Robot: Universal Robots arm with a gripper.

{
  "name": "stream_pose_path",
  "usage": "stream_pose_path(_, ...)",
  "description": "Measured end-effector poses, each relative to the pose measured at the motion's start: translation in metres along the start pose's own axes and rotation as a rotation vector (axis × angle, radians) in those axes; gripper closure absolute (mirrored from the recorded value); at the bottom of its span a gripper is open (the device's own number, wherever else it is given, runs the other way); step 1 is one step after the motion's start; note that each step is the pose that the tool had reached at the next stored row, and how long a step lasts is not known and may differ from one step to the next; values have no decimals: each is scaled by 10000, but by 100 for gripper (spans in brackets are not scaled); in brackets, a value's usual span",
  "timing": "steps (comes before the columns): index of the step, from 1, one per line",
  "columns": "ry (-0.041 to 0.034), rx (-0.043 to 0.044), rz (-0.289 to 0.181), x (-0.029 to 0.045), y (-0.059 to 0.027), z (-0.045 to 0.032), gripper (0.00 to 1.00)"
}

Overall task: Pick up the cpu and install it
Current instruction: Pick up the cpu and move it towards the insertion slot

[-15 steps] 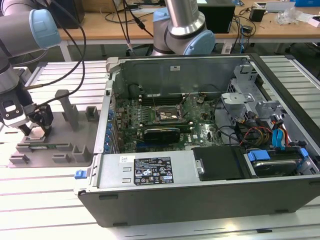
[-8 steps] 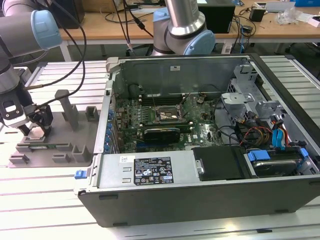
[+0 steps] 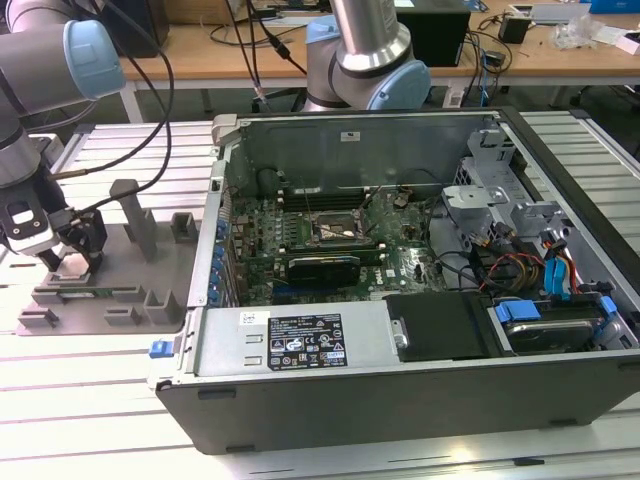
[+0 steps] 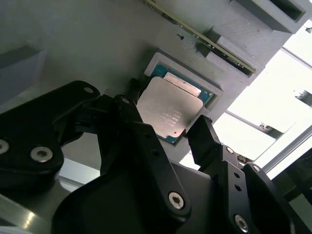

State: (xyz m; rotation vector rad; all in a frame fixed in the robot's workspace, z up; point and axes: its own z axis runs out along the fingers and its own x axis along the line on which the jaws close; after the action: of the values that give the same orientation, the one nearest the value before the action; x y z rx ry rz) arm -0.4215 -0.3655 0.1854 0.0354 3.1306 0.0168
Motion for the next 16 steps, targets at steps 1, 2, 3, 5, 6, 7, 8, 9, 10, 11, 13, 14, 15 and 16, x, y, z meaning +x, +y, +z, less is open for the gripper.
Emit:
stream_pose_path(1, -1, 0, 0, -1, 0, 0, 34)
stream_pose_path(2, 0, 0, 0, -1, 0, 0, 35)
stream_pose_path(3, 2, 1, 0, -1, 0, -1, 35)
stream_pose_path(5, 0, 0, 0, -3, 0, 0, 45)
stream_pose_path(6, 0, 0, 0, -3, 0, 0, 45)
stream_pose_path(7, 0, 0, 0, -4, 0, 0, 45)
stream_pose_path(8, 0, 1, -1, -5, 0, 0, 45)
stream_pose_path(9, 0, 0, 0, -5, 0, 0, 45)
stream_pose_path(10, 0, 0, 0, -6, 0, 0, 45)
stream_pose_path(11, 0, 0, 0, -6, 0, 0, 45)
stream_pose_path(13, -1, 0, 0, -8, 0, 0, 44)
stream_pose_path(14, -1, 0, 0, -8, 0, 0, 44)
stream_pose_path(15, 0, 0, 0, -9, 0, 0, 38)
stream_pose_path(16, 0, 0, 0, -9, 0, 0, 38)
